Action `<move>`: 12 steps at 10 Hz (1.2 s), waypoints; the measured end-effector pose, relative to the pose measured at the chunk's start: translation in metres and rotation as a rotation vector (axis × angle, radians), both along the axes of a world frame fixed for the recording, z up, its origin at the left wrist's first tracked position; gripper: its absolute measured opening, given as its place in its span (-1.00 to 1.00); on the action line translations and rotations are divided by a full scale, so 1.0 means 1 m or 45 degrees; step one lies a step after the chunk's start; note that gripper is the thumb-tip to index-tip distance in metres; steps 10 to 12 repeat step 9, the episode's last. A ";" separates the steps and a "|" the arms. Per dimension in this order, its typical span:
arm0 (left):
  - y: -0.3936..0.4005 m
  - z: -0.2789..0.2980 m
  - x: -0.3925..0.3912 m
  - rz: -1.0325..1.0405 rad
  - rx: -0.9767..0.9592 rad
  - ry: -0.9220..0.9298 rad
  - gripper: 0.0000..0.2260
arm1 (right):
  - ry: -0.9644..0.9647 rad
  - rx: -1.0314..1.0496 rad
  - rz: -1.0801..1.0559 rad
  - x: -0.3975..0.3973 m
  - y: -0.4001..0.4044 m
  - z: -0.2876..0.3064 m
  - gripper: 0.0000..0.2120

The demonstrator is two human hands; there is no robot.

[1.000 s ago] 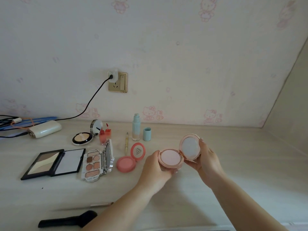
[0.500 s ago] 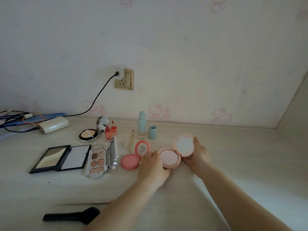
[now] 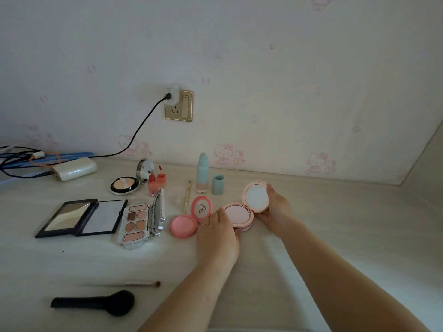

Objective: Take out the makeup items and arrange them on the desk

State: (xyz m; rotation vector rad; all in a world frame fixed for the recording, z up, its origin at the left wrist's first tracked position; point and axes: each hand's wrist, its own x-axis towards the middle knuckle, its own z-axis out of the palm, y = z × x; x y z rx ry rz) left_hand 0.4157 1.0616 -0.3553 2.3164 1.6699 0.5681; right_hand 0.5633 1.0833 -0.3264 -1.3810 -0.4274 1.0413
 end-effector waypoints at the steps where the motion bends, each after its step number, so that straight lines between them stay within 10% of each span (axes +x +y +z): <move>1: 0.001 0.000 -0.001 -0.003 -0.001 0.008 -0.42 | -0.158 -0.063 0.000 -0.002 0.004 0.002 -0.71; 12: -0.006 0.007 -0.028 -0.197 -0.128 -0.334 -0.44 | -0.753 0.007 -0.077 0.006 -0.042 0.008 -0.56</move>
